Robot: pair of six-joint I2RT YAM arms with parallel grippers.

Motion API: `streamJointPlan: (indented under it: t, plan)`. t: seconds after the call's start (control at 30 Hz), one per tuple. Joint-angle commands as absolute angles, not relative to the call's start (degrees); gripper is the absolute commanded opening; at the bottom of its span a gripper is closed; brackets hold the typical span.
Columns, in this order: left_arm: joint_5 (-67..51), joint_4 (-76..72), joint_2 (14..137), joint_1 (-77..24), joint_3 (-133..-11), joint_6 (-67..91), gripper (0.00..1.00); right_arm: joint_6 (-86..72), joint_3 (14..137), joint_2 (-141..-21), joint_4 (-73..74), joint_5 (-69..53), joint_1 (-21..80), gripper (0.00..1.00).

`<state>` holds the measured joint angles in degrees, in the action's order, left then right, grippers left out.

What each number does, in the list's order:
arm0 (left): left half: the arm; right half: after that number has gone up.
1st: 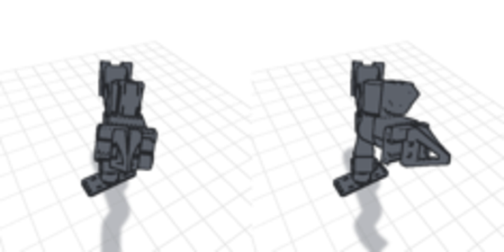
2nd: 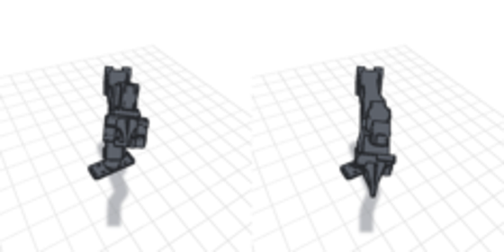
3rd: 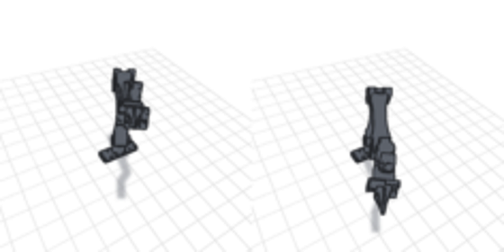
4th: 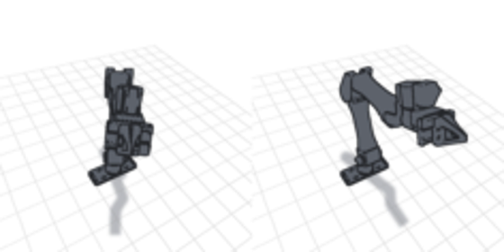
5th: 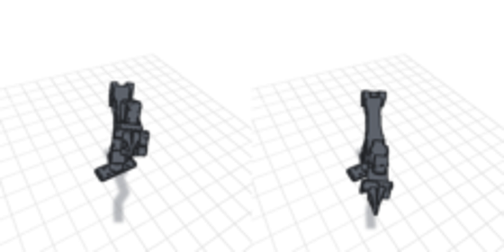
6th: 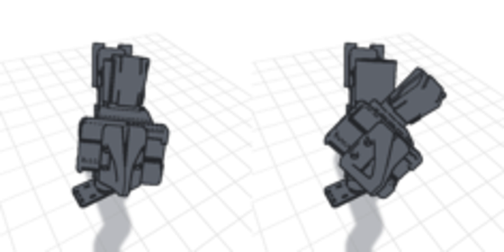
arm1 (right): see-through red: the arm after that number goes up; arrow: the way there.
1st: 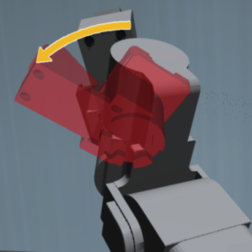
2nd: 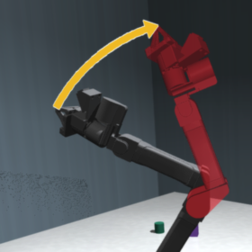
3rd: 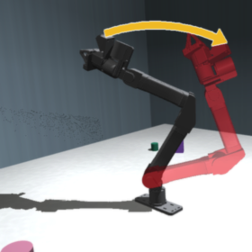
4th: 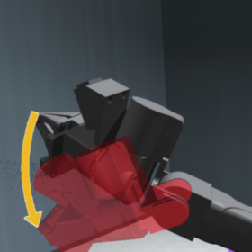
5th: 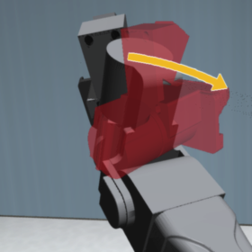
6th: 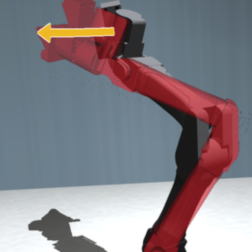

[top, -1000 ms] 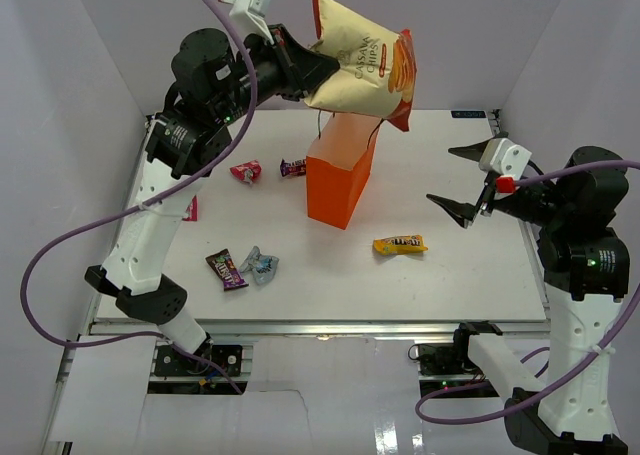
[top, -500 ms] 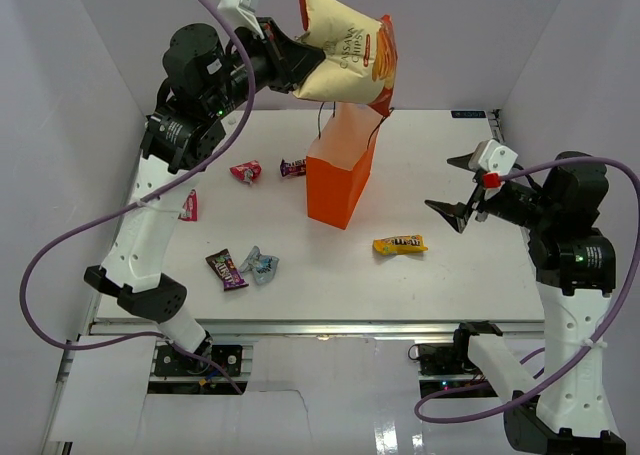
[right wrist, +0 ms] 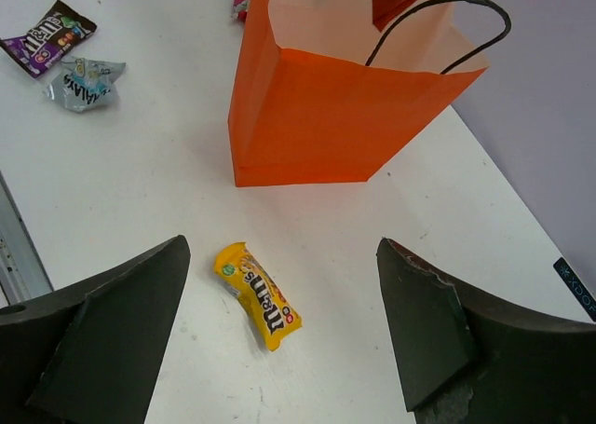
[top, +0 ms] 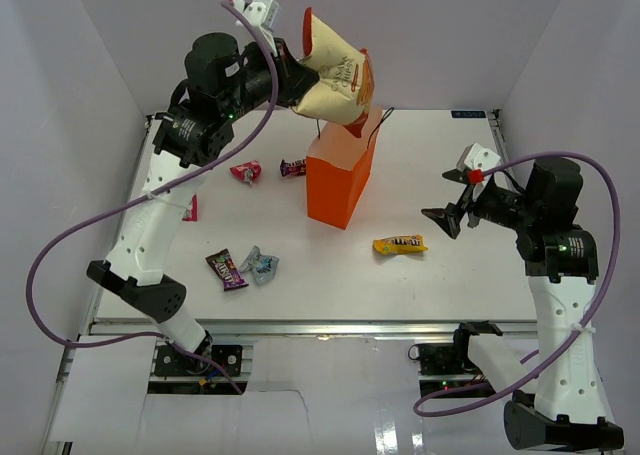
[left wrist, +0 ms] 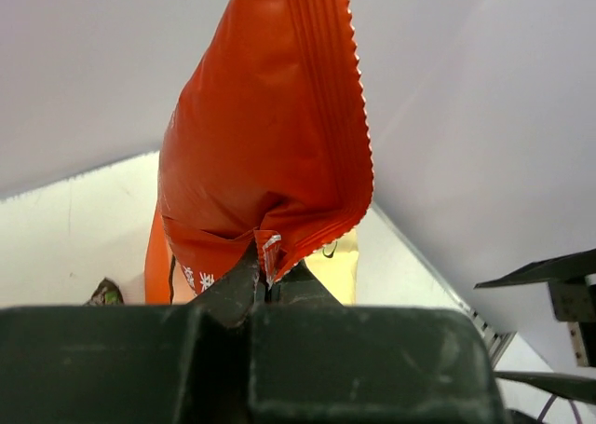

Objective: Place the snacks into the paper bag

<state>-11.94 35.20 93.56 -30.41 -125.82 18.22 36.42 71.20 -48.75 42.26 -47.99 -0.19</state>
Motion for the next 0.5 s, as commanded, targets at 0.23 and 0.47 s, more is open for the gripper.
streamJointPlan:
  t: [0.23,0.47]
  plan:
    - [-13.4,35.9,87.0,-30.2,-114.9,11.1,0.0,36.6,68.8,-49.0,41.3,-46.0,-0.2,0.87]
    - [-16.0,35.9,85.3,-30.2,-111.2,8.5,0.0,36.7,67.5,-50.1,40.5,-46.0,-0.2,0.87]
